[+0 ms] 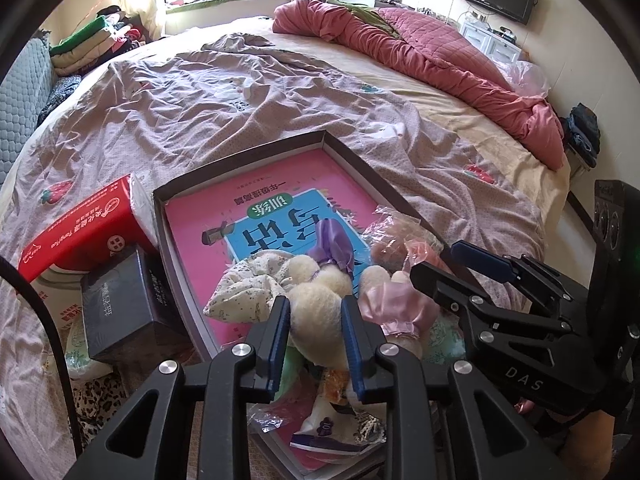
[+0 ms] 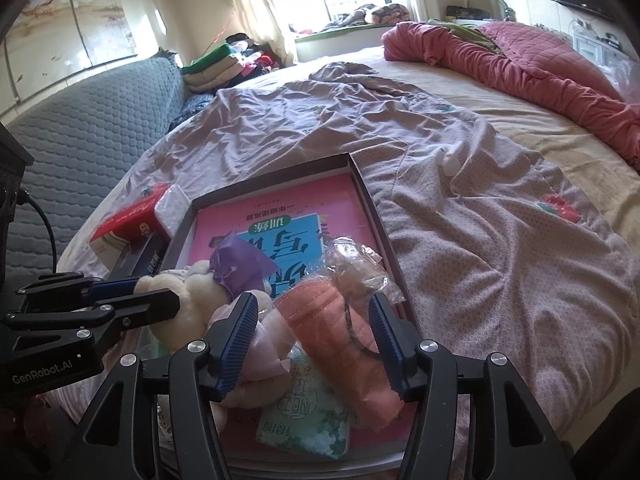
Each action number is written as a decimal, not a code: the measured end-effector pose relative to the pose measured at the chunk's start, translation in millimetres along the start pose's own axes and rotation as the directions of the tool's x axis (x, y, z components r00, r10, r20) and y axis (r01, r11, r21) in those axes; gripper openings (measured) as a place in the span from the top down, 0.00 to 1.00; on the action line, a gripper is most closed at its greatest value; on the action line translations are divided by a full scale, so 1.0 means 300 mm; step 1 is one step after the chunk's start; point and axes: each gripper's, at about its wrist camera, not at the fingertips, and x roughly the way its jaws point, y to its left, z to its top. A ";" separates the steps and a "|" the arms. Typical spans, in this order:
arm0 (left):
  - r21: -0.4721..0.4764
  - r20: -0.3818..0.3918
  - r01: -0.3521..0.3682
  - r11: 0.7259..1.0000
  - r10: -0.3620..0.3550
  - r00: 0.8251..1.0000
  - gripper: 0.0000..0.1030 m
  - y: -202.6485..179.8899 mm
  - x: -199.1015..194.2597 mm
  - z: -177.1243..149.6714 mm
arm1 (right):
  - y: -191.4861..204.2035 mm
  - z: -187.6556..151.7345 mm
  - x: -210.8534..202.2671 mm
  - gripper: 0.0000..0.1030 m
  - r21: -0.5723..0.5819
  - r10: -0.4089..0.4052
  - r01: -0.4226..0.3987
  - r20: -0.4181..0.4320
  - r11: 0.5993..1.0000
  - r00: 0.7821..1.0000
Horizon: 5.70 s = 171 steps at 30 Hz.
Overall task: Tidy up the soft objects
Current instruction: 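Open both tools to release the plush toy and tube into the tray, then withdraw both open tools from the tray toward the leopard scrunchie, then grasp the wrapped white pad pack with left tool while right tool grasps leopard scrunchie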
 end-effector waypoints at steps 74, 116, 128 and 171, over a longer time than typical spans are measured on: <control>-0.163 0.226 -0.189 0.968 0.223 0.948 0.17 0.275 -0.670 -0.115 | 0.473 0.092 -0.403 0.22 -0.276 -0.039 0.090 0.186 0.957 0.982; -0.305 -0.008 -0.137 0.942 0.141 0.990 0.16 0.675 -0.332 -0.294 | 0.904 -0.187 0.012 0.21 -0.382 0.198 -0.231 -0.123 0.895 0.972; -0.373 -0.079 -0.003 0.928 -0.028 0.997 0.18 0.792 -0.096 -0.228 | 0.932 -0.228 0.160 0.21 -0.354 0.181 -0.228 -0.162 0.907 0.970; -0.338 -0.175 0.263 0.904 -0.335 0.926 0.79 0.821 0.107 -0.152 | 0.964 -0.237 0.455 0.85 -0.299 0.202 -0.271 -0.243 0.915 0.949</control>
